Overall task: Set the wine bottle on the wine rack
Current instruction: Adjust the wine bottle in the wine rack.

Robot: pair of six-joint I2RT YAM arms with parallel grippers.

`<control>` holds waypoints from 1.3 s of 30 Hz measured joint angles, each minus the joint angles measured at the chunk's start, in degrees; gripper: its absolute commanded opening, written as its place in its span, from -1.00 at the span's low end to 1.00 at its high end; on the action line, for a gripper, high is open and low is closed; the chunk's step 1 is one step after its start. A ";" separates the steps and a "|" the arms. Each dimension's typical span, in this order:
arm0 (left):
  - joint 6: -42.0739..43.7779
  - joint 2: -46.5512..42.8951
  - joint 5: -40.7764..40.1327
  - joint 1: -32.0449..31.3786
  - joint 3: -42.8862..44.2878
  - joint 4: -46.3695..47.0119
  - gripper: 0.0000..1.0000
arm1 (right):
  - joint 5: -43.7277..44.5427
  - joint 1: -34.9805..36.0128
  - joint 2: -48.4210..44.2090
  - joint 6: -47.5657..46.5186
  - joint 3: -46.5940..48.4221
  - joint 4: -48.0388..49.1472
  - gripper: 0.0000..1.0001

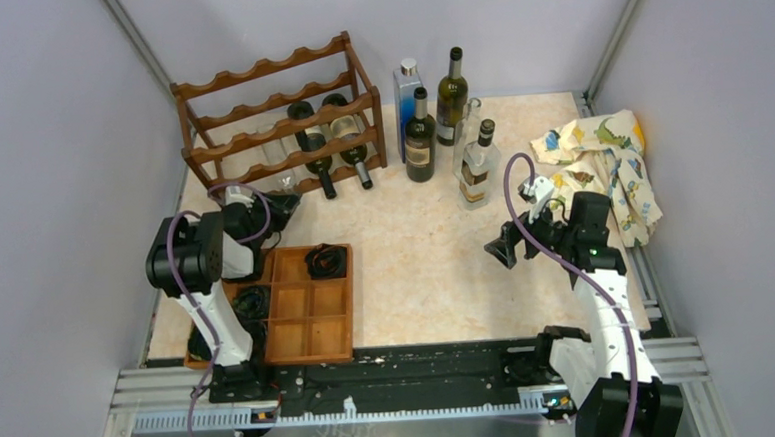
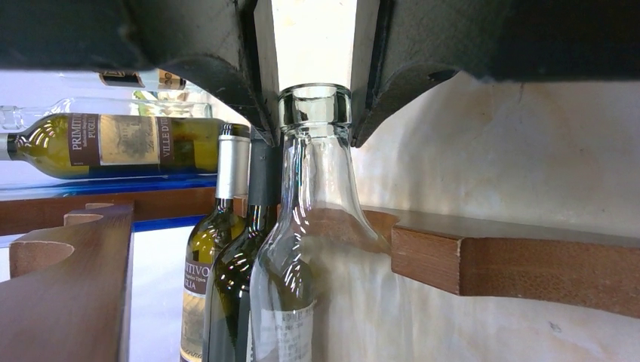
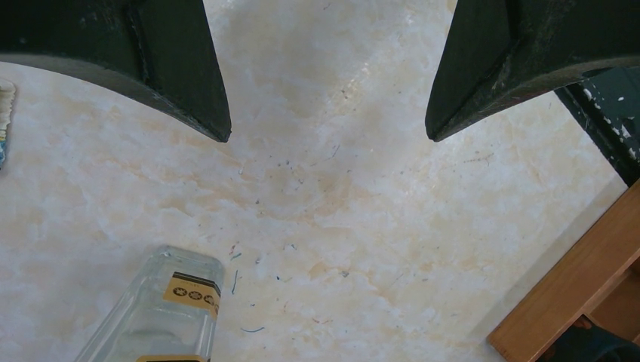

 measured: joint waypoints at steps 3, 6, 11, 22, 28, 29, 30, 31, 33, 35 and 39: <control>-0.81 0.39 -0.09 -0.15 0.17 0.22 -0.90 | 0.00 0.00 0.00 0.00 0.00 0.00 0.97; -1.03 0.39 -0.61 -0.22 0.33 -0.09 -0.89 | 0.00 0.00 0.00 0.00 0.00 0.00 0.97; -1.01 0.39 -0.76 -0.26 2.10 -2.36 -0.89 | 0.00 0.00 0.00 0.00 0.00 0.02 0.97; 2.82 -1.77 -2.38 -0.59 5.70 -11.06 -0.88 | 0.00 0.00 0.00 0.00 0.00 0.00 0.97; 8.61 -5.09 -5.44 -0.92 5.90 -16.90 -0.89 | -0.02 0.00 0.00 0.00 -0.02 0.00 0.97; 9.46 -5.33 -5.57 -0.92 6.03 -17.44 -0.89 | -0.02 0.00 0.00 0.00 0.00 0.02 0.97; 10.03 -5.51 -5.57 -0.96 6.29 -18.14 -0.89 | -0.02 0.00 0.00 0.00 0.00 0.02 0.97; 10.80 -5.64 -5.60 -1.01 6.67 -18.93 -0.89 | -0.02 0.00 0.00 0.00 -0.02 0.02 0.97; 11.69 -5.81 -5.84 -1.01 7.02 -19.74 -0.89 | -0.02 0.00 0.00 0.00 0.00 0.02 0.97; 12.41 -5.81 -6.23 -1.11 7.26 -20.02 -0.89 | -0.02 0.00 0.00 0.00 -0.02 0.02 0.97; 14.16 -5.90 -7.58 -1.70 7.52 -20.35 -0.90 | -0.02 0.00 0.00 0.00 0.00 0.02 0.97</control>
